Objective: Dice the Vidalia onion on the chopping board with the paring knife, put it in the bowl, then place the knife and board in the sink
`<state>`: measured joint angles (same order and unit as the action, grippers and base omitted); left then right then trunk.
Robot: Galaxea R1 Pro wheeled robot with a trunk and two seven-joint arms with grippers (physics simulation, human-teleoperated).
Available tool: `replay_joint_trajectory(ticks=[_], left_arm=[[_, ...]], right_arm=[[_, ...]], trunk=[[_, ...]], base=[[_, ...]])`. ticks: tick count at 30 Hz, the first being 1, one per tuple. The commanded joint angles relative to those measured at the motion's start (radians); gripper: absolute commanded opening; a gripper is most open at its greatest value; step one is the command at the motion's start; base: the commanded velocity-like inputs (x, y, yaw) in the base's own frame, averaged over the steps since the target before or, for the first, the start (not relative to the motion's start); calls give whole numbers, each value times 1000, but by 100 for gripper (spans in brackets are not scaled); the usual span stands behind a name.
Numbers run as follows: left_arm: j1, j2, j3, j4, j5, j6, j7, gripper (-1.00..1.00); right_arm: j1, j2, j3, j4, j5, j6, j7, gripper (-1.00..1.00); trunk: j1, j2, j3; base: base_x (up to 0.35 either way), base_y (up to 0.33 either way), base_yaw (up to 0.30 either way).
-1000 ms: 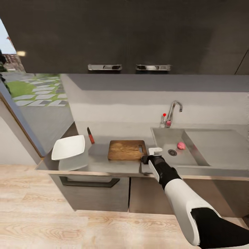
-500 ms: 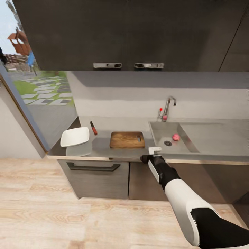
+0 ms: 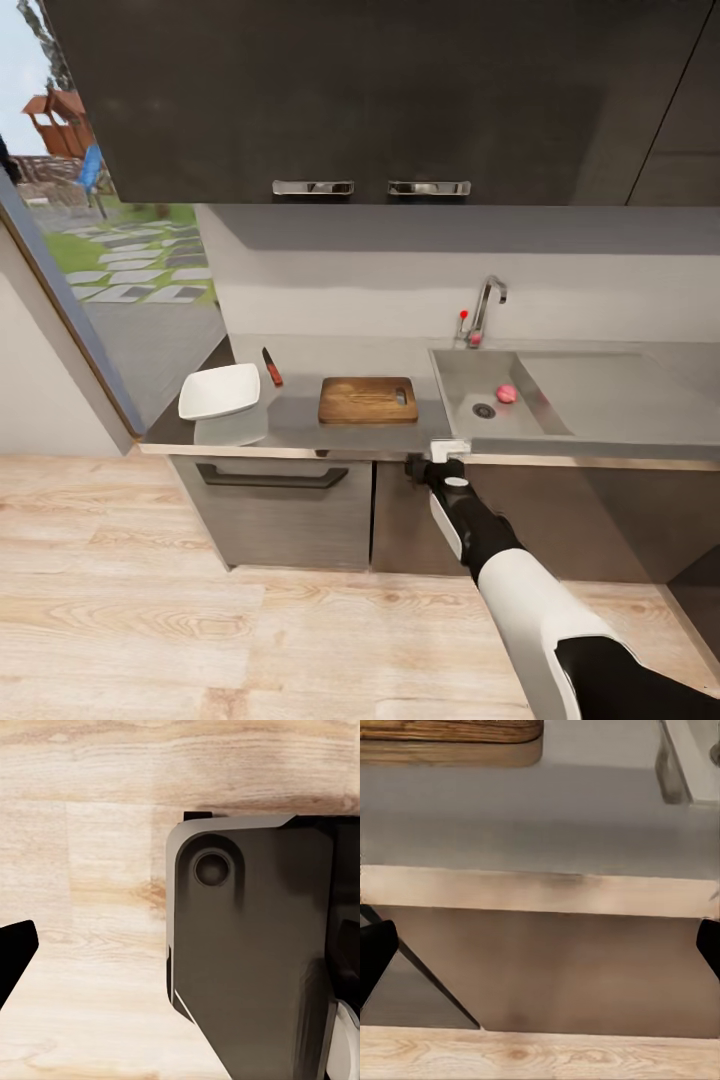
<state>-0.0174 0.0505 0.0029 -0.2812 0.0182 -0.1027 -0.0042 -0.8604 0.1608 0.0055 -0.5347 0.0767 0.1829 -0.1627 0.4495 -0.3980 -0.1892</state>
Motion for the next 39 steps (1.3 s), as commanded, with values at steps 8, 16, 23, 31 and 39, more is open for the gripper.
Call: replay_joint_trajectory(ticks=[8,16,23,31,39], left_arm=[[0,0,0,0,3,-3,0,100],[0,0,1,0,3,-3,0,100],[0,0,2,0,4,-3,0,100],[0,1,5,0,5,-3,0,100],[-1,2,5,0,5,-3,0,100]], right_arm=[[98,0,1,-2,10,-111,-2,100],[232,-24,5,-3,11,-256,41,100],[313,-32,6,-10,80,-363,83,100],[463,-32,7,-14,180,-534,89,100],[613,-30,7,-16,188,-706,89,100]], trunk=[[1,-2,-2],[1,-2,-2],[1,-2,-2],[1,-2,-2],[1,-2,-2]], base=[[0,0,0],[0,0,0],[0,0,0],[0,0,0],[0,0,0]])
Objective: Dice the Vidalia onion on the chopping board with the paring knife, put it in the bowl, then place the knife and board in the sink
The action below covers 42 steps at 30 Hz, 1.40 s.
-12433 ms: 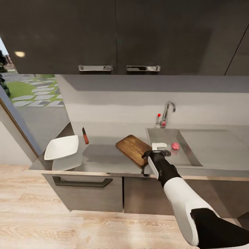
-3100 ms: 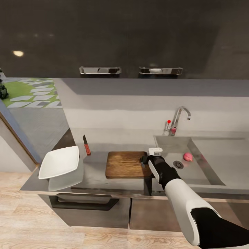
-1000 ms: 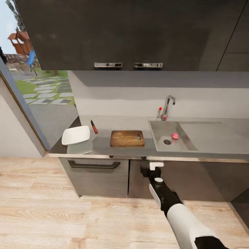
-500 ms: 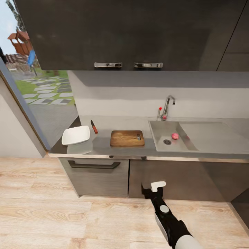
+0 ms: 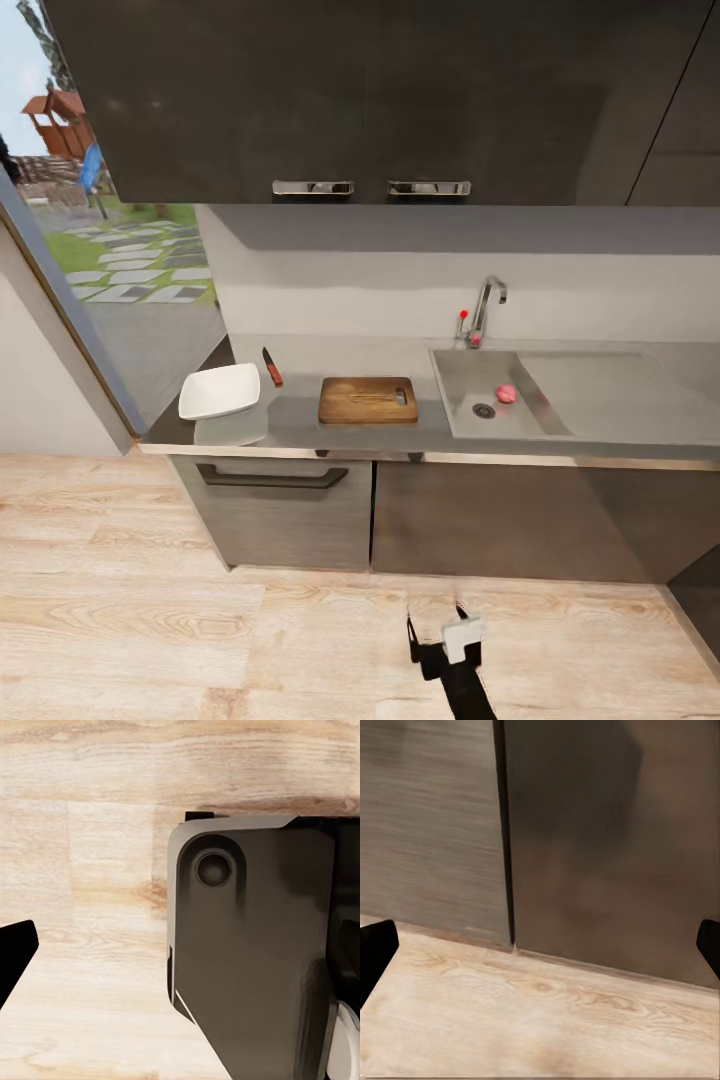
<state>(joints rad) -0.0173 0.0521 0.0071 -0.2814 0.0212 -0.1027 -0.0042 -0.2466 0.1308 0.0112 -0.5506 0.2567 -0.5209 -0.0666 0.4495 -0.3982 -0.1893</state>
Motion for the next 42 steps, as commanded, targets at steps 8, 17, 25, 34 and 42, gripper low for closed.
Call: replay_joint_trajectory(ticks=[8,17,25,34,42], left_arm=[[-1,0,2,1,3,-3,0,100],[0,0,2,1,3,-3,0,100],[0,0,2,1,3,-3,0,100],[-1,-1,2,1,3,-3,0,100],[0,-1,2,1,3,-3,0,100]], right_arm=[[155,4,2,0,32,-203,-8,100],[328,22,2,-9,53,-431,-14,100],[469,24,1,11,71,-526,-22,100],[524,9,-7,71,70,-526,-28,100],[527,-37,-47,33,54,-464,-36,100]], trunk=[[1,-2,-2],[1,-2,-2],[1,-2,-2],[1,-2,-2],[1,-2,-2]], base=[[0,0,0],[0,0,0],[0,0,0],[0,0,0],[0,0,0]])
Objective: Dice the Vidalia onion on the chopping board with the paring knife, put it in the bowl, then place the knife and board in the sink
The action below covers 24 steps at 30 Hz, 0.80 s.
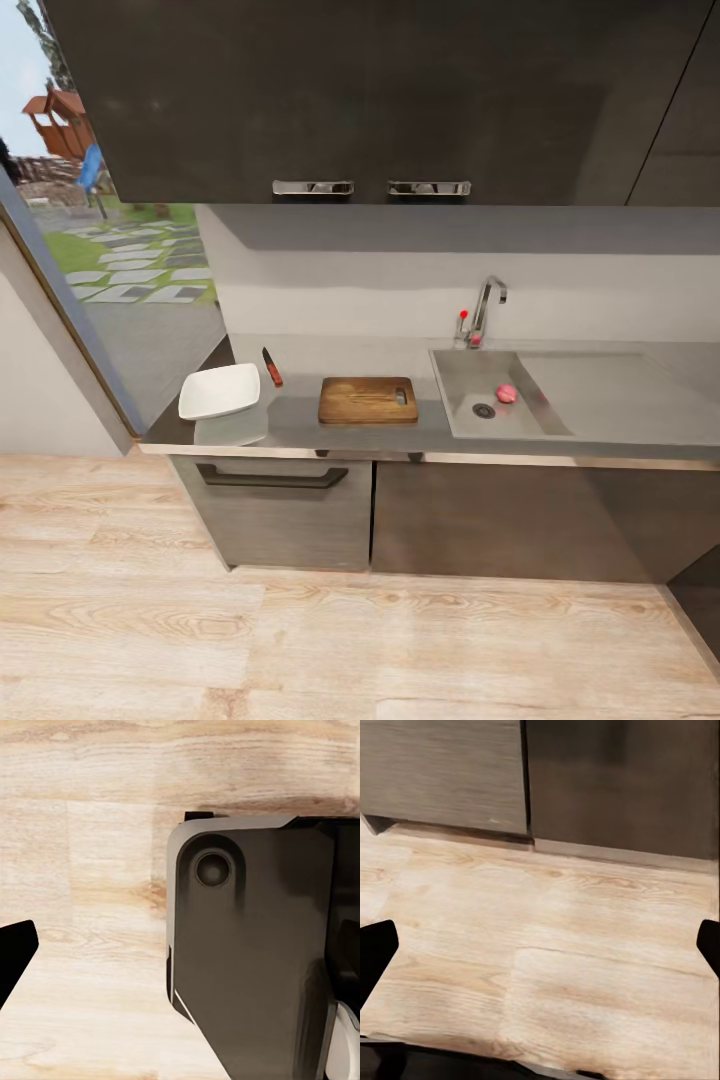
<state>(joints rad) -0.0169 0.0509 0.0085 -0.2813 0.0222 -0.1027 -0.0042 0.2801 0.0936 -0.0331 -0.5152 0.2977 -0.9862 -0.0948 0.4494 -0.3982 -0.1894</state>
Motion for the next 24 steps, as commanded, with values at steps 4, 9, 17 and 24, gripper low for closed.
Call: replay_joint_trajectory(ticks=[4,9,17,24], left_arm=[[-1,0,0,1,2,-3,0,100],[-1,0,0,1,2,-3,0,100],[-1,0,-1,0,2,-3,0,100],[-1,0,1,-1,2,-3,0,100]], right_arm=[[1,-12,-10,-97,-13,140,-7,100],[0,-17,-12,-209,-75,300,1,100],[-1,-20,-11,-368,-129,382,21,100],[-1,-20,-8,-569,-188,392,86,100]], trunk=[[1,-2,-2],[1,-2,-2],[1,-2,-2],[1,-2,-2]], base=[[0,0,0],[0,0,0],[0,0,0],[0,0,0]])
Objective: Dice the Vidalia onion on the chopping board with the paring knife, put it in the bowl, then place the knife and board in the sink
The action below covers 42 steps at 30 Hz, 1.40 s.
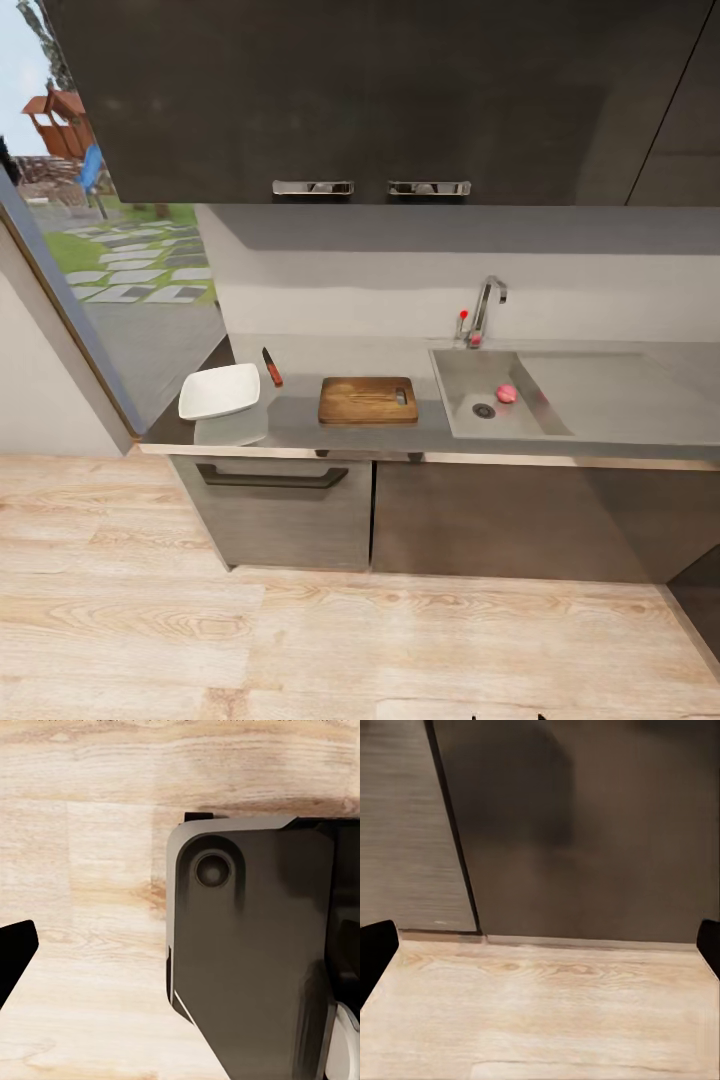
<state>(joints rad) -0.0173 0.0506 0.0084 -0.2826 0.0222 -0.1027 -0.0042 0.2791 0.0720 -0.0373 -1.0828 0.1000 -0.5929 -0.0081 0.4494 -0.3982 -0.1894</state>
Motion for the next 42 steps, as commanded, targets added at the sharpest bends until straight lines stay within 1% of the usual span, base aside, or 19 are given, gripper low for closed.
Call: replay_joint_trajectory(ticks=[1,4,8,12,16,20,26,27,28,29,30,31,32,34,35,37,38,41,42], left_arm=[[-1,0,1,1,2,-3,0,100],[-1,0,1,-1,2,-3,0,100],[-1,0,2,-10,2,-3,0,100],[-1,-2,1,-52,3,-3,2,100],[-1,-13,1,-107,4,-2,6,100],[-1,-21,0,-185,4,2,8,100],[1,-42,-4,-387,4,24,9,100],[2,-44,-5,-448,4,45,9,100],[2,-48,-9,-664,4,182,9,100],[2,-48,-9,-704,4,213,9,100],[2,-48,-10,-786,4,275,9,100],[3,-49,-10,-827,4,305,8,100],[5,-49,-11,-906,4,360,9,100],[7,-49,-12,-977,4,408,9,100],[9,-48,-12,-1041,4,449,8,100],[11,-48,-13,-1121,4,501,9,100],[12,-48,-21,-1217,2,588,9,100],[10,-49,-48,-1247,1,648,9,100],[9,-49,-67,-1255,0,667,9,100]], right_arm=[[0,1,-4,-14,0,0,12,100],[0,0,-4,-13,-10,0,26,100],[0,-1,-5,49,-16,-2,33,100],[0,-1,-6,89,-19,-4,36,100],[0,-1,-6,119,-20,-5,39,100],[0,-1,-8,161,-20,-6,42,100],[0,0,-9,187,-20,-7,42,100],[0,0,-9,191,-20,-7,42,100],[0,0,-9,205,-19,-7,42,100],[0,0,-9,207,-19,-7,42,100],[0,0,-9,210,-19,-7,42,100],[0,0,-9,211,-19,-7,42,100],[0,0,-9,212,-19,-6,42,100],[0,0,-9,214,-19,-5,42,100],[0,0,-9,216,-19,-5,42,100],[0,0,-9,219,-19,-4,42,100],[0,-4,-9,221,-19,-4,42,100],[0,-6,-9,225,-19,-4,41,100],[0,-7,-9,228,-19,-4,41,100]], trunk=[[1,-2,-2],[1,-2,-2],[1,-2,-2],[1,-2,-2],[1,-2,-2],[1,-2,-2],[1,-2,-2],[1,-2,-2],[1,-2,-2],[1,-2,-2],[1,-2,-2],[1,-2,-2],[1,-2,-2],[1,-2,-2],[1,-2,-2],[1,-2,-2],[1,-2,-2],[1,-2,-2],[1,-2,-2]], base=[[0,0,0],[0,0,0],[0,0,0],[0,0,0],[0,0,0],[0,0,0],[0,0,0],[0,0,0],[0,0,0],[0,0,0],[0,0,0],[0,0,0],[0,0,0],[0,0,0],[0,0,0],[0,0,0],[0,0,0],[0,0,0],[0,0,0]])
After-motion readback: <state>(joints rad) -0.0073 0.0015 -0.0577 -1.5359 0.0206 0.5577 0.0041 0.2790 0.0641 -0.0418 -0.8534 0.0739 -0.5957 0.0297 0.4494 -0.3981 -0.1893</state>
